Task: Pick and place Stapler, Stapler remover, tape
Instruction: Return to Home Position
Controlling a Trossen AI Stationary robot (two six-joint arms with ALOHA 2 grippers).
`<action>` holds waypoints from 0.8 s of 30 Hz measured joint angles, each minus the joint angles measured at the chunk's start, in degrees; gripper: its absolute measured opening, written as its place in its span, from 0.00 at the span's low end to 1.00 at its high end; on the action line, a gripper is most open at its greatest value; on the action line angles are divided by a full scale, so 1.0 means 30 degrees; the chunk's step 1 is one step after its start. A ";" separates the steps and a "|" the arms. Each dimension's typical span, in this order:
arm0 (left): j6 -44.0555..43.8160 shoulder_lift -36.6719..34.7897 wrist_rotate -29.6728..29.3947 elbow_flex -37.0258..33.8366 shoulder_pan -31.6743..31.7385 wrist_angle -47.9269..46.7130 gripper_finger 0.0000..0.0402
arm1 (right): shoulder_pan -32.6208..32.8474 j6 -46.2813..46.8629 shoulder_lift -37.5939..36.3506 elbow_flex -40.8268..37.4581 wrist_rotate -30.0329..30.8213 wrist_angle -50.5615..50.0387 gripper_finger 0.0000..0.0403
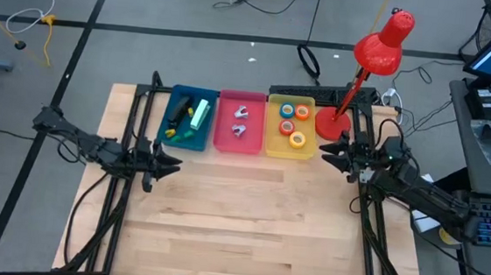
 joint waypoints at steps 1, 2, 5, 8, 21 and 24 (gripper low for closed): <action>0.0171 -0.0339 -0.0016 -0.0253 0.0000 -0.0021 0.29 | 0.0000 -0.0115 -0.0248 0.0000 0.0000 -0.0258 0.42; 0.0297 -0.0658 -0.0089 -0.0498 0.0000 -0.0021 0.29 | 0.0000 -0.0153 -0.0495 0.0000 0.0000 -0.0587 0.43; 0.0732 -0.1747 -0.0310 -0.1115 0.0025 -0.0224 0.29 | 0.0000 -0.0126 -0.1250 0.0000 0.0000 -0.1750 0.43; 0.0737 -0.2732 -0.0312 -0.1355 0.0358 -0.1426 0.29 | 0.0000 -0.0116 -0.1968 0.0000 0.0068 -0.2937 0.42; 0.1061 -0.5041 0.0038 -0.1363 0.4776 -0.4228 0.29 | 0.0007 -0.0015 -0.3110 -0.1300 0.3999 -0.4857 0.43; 0.0895 -0.5037 0.1461 -0.1363 0.6027 -0.4397 0.29 | 0.0007 0.0324 -0.3117 -0.1936 0.3998 -0.4445 0.43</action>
